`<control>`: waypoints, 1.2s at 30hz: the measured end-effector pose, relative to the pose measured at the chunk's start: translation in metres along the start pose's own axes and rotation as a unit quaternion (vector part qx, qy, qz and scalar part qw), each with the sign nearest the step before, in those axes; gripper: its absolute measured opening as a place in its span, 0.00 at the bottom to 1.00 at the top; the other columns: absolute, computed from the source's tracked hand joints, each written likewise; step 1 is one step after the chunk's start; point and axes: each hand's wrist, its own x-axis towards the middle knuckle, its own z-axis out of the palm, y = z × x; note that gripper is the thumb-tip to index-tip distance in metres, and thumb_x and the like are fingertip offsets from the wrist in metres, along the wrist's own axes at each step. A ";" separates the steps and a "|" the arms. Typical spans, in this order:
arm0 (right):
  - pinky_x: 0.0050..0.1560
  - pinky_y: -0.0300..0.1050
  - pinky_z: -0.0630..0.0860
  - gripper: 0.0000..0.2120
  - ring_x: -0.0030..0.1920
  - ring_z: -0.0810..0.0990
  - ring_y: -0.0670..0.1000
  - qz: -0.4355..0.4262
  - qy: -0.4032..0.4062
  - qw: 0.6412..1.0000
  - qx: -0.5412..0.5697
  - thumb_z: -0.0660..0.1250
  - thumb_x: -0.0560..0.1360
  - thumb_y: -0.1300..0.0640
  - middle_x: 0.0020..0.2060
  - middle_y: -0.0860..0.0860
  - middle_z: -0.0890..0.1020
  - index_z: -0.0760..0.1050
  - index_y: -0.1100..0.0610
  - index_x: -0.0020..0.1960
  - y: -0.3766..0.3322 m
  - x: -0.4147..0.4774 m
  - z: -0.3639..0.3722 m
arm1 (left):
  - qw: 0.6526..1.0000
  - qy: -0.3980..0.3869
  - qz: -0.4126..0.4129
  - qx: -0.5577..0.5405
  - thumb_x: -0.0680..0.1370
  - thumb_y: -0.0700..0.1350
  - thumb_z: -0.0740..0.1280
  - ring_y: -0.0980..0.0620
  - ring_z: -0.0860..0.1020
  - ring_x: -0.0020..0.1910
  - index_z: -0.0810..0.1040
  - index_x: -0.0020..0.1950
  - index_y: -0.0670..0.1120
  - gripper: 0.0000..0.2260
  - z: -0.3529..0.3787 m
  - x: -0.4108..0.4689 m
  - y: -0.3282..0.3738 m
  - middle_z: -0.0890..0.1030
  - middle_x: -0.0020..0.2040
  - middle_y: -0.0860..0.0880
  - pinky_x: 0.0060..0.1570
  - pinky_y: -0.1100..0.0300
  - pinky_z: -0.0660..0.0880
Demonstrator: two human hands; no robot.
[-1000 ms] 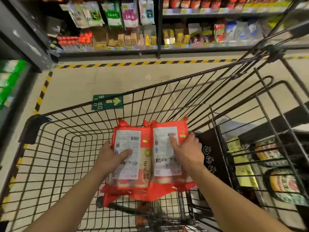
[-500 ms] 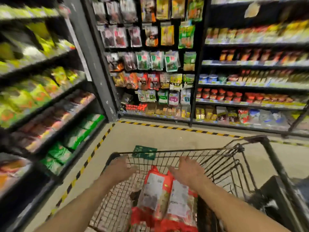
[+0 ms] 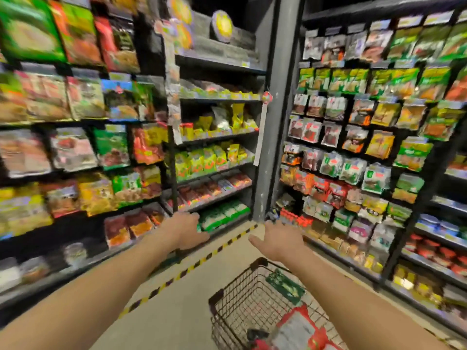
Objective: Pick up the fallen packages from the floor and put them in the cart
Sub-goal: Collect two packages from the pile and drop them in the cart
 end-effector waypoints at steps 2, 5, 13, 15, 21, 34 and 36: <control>0.73 0.63 0.70 0.41 0.77 0.70 0.64 -0.049 0.006 0.999 0.003 0.51 0.82 0.27 0.78 0.60 0.71 0.65 0.56 0.82 -0.063 0.006 -0.014 | 0.999 0.016 -0.041 -0.002 0.82 0.72 0.61 0.38 0.72 0.80 0.68 0.85 0.50 0.38 -0.013 -0.028 -0.060 0.73 0.82 0.44 0.75 0.41 0.74; 0.76 0.64 0.67 0.42 0.80 0.66 0.65 -0.133 0.006 0.991 0.013 0.51 0.83 0.27 0.80 0.59 0.68 0.61 0.57 0.84 -0.173 0.007 -0.027 | 0.992 0.045 -0.115 0.001 0.81 0.75 0.59 0.39 0.75 0.76 0.72 0.83 0.51 0.38 -0.017 -0.084 -0.158 0.77 0.79 0.46 0.71 0.42 0.75; 0.74 0.62 0.69 0.41 0.78 0.68 0.64 -0.370 -0.010 0.929 0.011 0.52 0.82 0.27 0.79 0.58 0.70 0.62 0.56 0.83 -0.484 -0.061 -0.015 | 0.925 0.023 -0.376 -0.043 0.83 0.71 0.62 0.38 0.73 0.78 0.67 0.85 0.48 0.38 0.014 -0.292 -0.397 0.74 0.81 0.43 0.75 0.42 0.74; 0.72 0.62 0.70 0.40 0.77 0.69 0.64 -0.433 -0.018 0.901 -0.003 0.52 0.83 0.27 0.77 0.58 0.72 0.64 0.55 0.82 -0.550 -0.094 -0.006 | 0.899 0.016 -0.434 -0.049 0.83 0.70 0.62 0.38 0.73 0.78 0.67 0.86 0.47 0.38 0.028 -0.354 -0.432 0.75 0.80 0.42 0.74 0.43 0.74; 0.67 0.60 0.74 0.39 0.72 0.74 0.64 -0.597 -0.016 0.802 -0.037 0.51 0.82 0.26 0.72 0.58 0.77 0.69 0.55 0.78 -0.697 -0.218 0.026 | 0.791 0.022 -0.601 -0.113 0.83 0.69 0.64 0.37 0.74 0.78 0.69 0.84 0.46 0.37 0.080 -0.525 -0.486 0.74 0.81 0.41 0.75 0.43 0.75; 0.71 0.58 0.73 0.39 0.74 0.75 0.61 -0.816 -0.045 0.571 -0.079 0.55 0.81 0.27 0.76 0.57 0.76 0.69 0.54 0.80 -0.840 -0.409 0.087 | 0.539 0.045 -0.821 -0.183 0.84 0.69 0.63 0.38 0.76 0.77 0.68 0.85 0.47 0.36 0.165 -0.718 -0.457 0.76 0.80 0.43 0.72 0.44 0.75; 0.73 0.58 0.71 0.39 0.76 0.73 0.61 -0.837 -0.047 0.537 -0.095 0.55 0.82 0.28 0.78 0.57 0.74 0.67 0.55 0.81 -0.854 -0.425 0.095 | 0.498 0.045 -0.842 -0.203 0.84 0.68 0.64 0.39 0.76 0.77 0.69 0.85 0.47 0.35 0.178 -0.726 -0.447 0.76 0.81 0.43 0.71 0.45 0.76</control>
